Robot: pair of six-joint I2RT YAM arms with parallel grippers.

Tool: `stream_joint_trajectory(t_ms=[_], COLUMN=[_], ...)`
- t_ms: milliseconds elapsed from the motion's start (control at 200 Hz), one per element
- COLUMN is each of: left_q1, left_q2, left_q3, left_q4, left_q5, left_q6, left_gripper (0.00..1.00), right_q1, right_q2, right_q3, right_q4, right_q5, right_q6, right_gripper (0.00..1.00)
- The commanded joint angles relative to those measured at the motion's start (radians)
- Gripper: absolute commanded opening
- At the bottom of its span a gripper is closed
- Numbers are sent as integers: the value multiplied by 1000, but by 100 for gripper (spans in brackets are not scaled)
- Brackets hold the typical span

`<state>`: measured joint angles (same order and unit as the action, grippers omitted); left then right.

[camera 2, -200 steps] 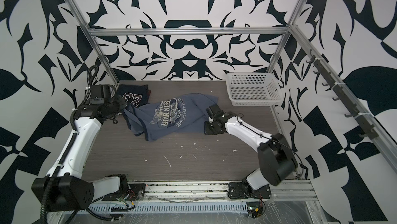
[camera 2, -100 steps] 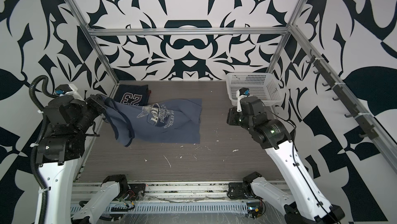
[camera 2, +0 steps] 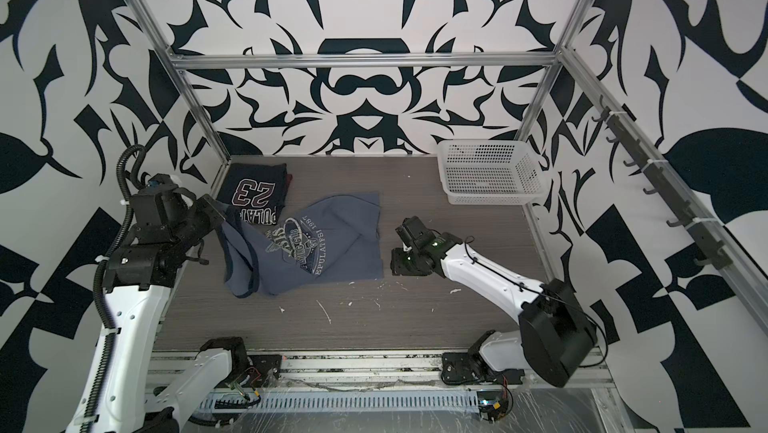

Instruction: Fold and stack the tank tops

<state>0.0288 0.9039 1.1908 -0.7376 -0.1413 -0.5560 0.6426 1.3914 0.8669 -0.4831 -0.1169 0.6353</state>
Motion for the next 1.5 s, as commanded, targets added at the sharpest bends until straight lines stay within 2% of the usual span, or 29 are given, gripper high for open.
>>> stream_joint_trajectory(t_ms=[0,125,440,735,895,1065,1260,1495], left_q1=[4,4,4,5,5,4,5,4], left_q2=[-16,-16,-19,-19,-13,-8,7,-11], left_q3=[-15,-23,-22,-24,-22,-16,15,54], left_q4=[-10,-6,-12,-11,-14,-18,-41,-40], left_q5=[-21,-21,-39,-44,-47,-52,-59,46], left_q6=[6,7,23,24,28,31,39,27], left_gripper=[0,0,0,0,0,0,0,0], right_q1=[13,36,75,116,127,127,127,119], right_q2=[59,136,274,317,263,170,-17,-261], right_q3=[2,22,38,57,70,77,90,143], right_q4=[123,165,240,238,165,105,-23,-206], right_q5=[-24,-36,-73,-54,6,38,114,226], right_q6=[35,52,93,112,94,80,69,46], right_gripper=[54,54,42,20,0,0,0,0])
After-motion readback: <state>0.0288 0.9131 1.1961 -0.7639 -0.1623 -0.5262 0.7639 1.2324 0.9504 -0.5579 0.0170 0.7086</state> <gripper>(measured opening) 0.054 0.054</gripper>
